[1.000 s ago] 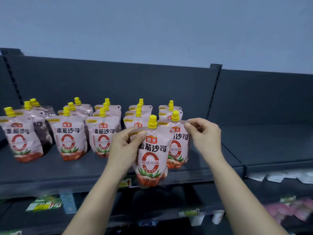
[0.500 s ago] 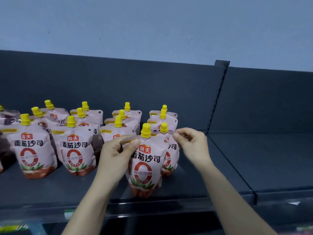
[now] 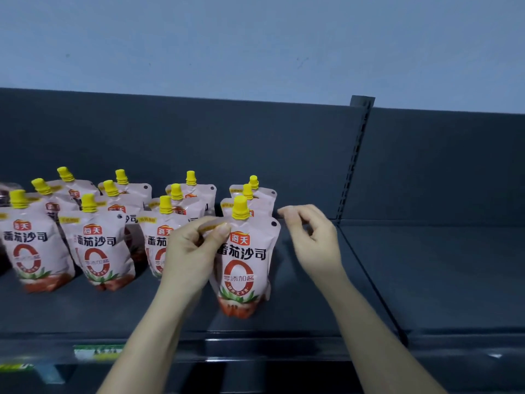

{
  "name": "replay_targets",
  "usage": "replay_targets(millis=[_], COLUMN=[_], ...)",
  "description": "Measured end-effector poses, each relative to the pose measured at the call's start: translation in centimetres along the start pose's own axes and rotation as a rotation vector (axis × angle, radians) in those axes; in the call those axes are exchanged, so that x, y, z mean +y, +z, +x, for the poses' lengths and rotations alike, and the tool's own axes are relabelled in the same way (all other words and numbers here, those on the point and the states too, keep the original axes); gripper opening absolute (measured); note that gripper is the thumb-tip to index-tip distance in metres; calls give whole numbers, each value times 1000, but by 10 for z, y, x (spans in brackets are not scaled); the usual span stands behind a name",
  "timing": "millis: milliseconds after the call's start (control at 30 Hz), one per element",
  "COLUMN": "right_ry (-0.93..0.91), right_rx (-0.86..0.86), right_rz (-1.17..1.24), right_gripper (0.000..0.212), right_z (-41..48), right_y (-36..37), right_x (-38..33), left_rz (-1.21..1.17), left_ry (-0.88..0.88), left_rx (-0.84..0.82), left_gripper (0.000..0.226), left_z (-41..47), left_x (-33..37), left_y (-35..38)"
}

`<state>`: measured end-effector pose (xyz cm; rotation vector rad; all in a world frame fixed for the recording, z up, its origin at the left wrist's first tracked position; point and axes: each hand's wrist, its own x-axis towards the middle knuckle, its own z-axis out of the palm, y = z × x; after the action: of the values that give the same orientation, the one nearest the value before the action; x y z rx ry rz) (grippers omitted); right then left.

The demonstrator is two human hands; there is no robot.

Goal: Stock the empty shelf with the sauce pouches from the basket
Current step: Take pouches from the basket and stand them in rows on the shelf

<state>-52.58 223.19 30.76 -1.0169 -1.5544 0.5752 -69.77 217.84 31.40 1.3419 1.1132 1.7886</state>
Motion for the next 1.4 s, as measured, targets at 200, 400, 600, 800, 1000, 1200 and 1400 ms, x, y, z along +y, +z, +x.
replay_targets(millis=[200, 400, 600, 800, 1000, 1200, 1400], right_ry=[31, 13, 48, 119, 206, 256, 293], right_rx=[-239, -155, -39, 44, 72, 70, 49], right_rz=[280, 271, 191, 95, 29, -21, -12], right_gripper=[6, 17, 16, 12, 2, 3, 16], right_z=[3, 24, 48, 71, 92, 101, 103], right_y=[-28, -54, -68, -66, -57, -51, -52], right_x=[-15, -13, 0, 28, 58, 81, 97], left_rz=[18, 237, 671, 1023, 1037, 1084, 1165], left_ry=[28, 112, 268, 204, 122, 67, 66], left_rx=[32, 1, -104, -395, -495, -544, -604], left_gripper=[44, 16, 19, 13, 13, 12, 16], left_z=[0, 11, 52, 105, 140, 156, 153], left_x=[1, 11, 52, 56, 34, 14, 17], left_y=[30, 57, 89, 113, 126, 136, 126])
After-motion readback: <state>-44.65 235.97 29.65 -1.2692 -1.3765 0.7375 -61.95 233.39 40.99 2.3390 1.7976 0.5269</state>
